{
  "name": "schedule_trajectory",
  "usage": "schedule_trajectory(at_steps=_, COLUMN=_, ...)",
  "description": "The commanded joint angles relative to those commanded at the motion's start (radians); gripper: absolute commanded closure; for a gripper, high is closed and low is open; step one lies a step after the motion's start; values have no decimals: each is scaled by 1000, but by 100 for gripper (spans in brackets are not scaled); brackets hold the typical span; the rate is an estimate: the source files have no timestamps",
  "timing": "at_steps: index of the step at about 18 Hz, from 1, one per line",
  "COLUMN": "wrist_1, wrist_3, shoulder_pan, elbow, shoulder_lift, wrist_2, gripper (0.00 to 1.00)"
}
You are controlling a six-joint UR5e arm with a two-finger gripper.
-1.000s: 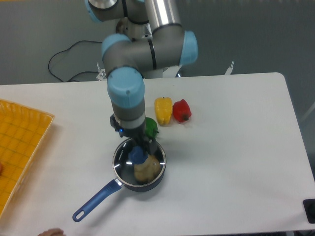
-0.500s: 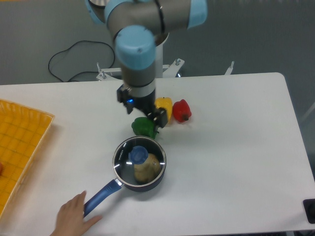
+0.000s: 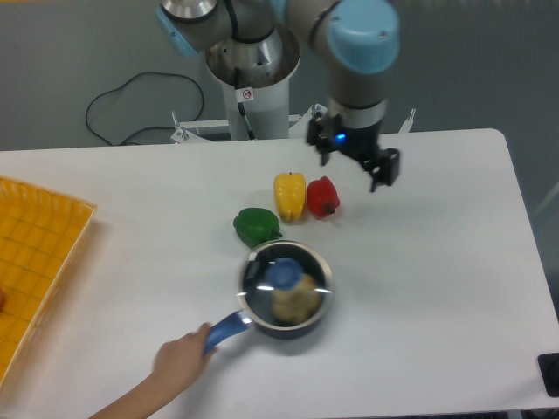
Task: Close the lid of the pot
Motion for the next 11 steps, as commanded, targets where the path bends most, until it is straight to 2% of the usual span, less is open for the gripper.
schedule_trajectory(at_steps=2, wrist_1=0, wrist_3=18, shoulder_pan=23, elbow=2, shoulder_lift=-34, wrist_2=0, gripper=0)
schedule_trajectory(at_steps=5, wrist_1=15, wrist_3=31, shoulder_pan=35, elbow=14, shoulder_lift=-41, wrist_2=-20, gripper=0)
schedule_trajectory(at_steps=6, wrist_1=15, wrist_3=60, shoulder_pan=28, elbow=17, shoulder_lift=-60, wrist_2=-23, gripper=0)
schedule_trajectory(at_steps=9, wrist_1=15, wrist_3=162, shoulder_pan=19, elbow=24, shoulder_lift=-69, wrist_2=-25, gripper=0)
schedule_trajectory(at_steps=11, wrist_1=14, wrist_3=170, shoulder_pan=20, elbow=32, shoulder_lift=-69, wrist_2=-25, gripper=0)
